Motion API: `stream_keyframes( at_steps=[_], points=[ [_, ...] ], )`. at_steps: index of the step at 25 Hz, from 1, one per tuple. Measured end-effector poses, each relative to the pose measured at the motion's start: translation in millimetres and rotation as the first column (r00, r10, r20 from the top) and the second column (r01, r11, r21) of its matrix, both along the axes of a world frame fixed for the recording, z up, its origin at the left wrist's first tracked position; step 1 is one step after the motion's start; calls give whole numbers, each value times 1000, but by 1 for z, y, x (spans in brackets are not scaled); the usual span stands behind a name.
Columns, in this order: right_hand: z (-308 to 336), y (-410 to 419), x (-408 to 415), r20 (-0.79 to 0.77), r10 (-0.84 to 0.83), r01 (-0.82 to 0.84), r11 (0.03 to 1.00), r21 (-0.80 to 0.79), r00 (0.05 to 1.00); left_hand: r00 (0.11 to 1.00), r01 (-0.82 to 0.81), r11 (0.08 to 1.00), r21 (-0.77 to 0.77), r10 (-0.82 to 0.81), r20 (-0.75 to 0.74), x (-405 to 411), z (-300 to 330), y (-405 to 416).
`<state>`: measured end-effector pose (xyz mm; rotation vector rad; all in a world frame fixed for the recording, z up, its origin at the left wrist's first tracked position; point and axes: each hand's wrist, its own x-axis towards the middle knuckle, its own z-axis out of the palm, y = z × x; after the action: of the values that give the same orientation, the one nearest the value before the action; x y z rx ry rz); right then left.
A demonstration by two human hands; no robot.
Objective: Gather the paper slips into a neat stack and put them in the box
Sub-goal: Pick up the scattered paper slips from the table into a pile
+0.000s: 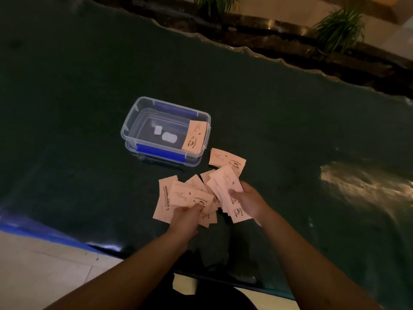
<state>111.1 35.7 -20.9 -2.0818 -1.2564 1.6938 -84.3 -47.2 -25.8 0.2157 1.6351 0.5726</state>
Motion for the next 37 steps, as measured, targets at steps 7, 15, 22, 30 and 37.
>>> stream_keyframes(
  at_steps=[7,15,22,30,37],
  points=[
    [4,8,-47,-29,195,-196,981,-17,980,990,-141,990,7,141,-10,-19,0,3],
    [-2,7,-84,161,347,-354,935,18,924,999,-13,999,47,16,-51,-19,2,11],
    [-5,-11,-92,116,185,-191,981,39,976,991,71,995,76,-61,-118,-6,11,15],
    [-2,-12,-91,-14,44,-44,998,-49,999,978,152,981,119,-131,-162,1,9,10],
    [3,-8,-59,-126,-138,123,985,-118,982,968,227,969,93,-214,-135,11,10,17]
  ],
)
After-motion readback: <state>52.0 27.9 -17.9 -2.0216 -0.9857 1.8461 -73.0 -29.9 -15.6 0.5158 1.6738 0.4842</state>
